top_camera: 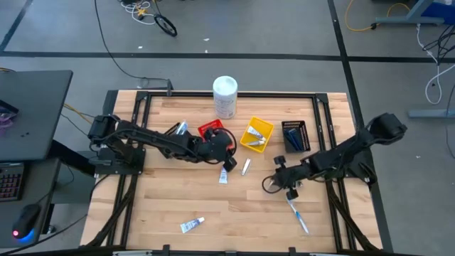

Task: Pick & Place Travel size toiletries
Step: Put the red toothbrush into the left black basket

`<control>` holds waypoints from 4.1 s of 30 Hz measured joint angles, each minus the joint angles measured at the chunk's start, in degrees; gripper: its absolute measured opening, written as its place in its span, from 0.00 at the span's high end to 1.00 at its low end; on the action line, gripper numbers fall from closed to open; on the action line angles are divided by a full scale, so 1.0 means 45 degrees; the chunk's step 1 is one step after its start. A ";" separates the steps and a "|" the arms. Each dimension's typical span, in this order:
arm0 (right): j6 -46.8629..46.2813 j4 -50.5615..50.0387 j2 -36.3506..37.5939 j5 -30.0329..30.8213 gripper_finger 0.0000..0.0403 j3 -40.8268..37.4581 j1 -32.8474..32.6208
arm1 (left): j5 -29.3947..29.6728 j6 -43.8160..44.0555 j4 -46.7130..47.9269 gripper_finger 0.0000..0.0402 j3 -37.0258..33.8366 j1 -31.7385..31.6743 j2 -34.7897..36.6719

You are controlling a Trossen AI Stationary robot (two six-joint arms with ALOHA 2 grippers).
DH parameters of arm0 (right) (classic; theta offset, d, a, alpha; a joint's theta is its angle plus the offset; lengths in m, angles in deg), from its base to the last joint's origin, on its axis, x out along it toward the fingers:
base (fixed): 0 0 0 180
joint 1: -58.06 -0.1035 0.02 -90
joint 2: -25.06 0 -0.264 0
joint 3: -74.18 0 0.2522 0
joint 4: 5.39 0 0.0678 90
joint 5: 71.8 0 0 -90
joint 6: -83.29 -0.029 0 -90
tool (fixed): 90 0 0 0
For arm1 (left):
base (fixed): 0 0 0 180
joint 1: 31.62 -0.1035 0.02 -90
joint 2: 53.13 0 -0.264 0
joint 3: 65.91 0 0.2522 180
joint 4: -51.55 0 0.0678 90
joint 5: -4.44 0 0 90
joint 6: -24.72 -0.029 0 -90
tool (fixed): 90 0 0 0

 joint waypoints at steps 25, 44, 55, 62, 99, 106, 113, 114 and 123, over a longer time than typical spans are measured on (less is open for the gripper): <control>0.3939 1.1067 -0.1508 0.5045 0.94 0.0253 0.1275 | 0.0206 -0.0020 0.0059 0.65 -0.0005 0.1112 0.0013; 0.0037 1.5066 -0.1413 0.0562 0.94 0.0427 0.4219 | 0.1420 0.0580 -0.0313 0.65 -0.0010 0.1116 -0.0024; -0.0852 1.6845 -0.1413 -0.0023 0.94 0.0427 0.4180 | 0.0121 -0.1368 -0.2859 0.65 -0.0010 0.1170 -0.0015; -0.0869 1.7278 -0.1397 -0.1244 0.94 0.0439 0.4185 | -0.0829 -0.3114 -0.5260 0.65 0.0035 0.1311 -0.0848; -0.0166 1.6474 -0.1578 -0.2329 0.94 0.1341 0.3583 | -0.0389 -0.4157 -0.8303 0.72 0.0015 0.0777 -0.1967; -0.0110 1.6301 -0.1583 -0.2078 0.94 0.1341 0.3597 | -0.0474 -0.3706 -0.7522 0.93 0.0015 0.0804 -0.1967; 0.0287 1.5370 -0.1571 -0.1720 0.91 0.1345 0.3602 | 0.0147 -0.3687 -0.6920 0.97 0.0000 0.0972 -0.1977; 0.0274 1.5181 -0.1575 -0.1690 0.89 0.1343 0.3602 | 0.0347 -0.3660 -0.6812 0.96 0.0002 0.0993 -0.1977; 0.0270 1.3999 -0.1578 -0.0710 0.80 0.1341 0.3748 | 0.0707 -0.2442 -0.4993 0.98 0.0005 0.0996 -0.1977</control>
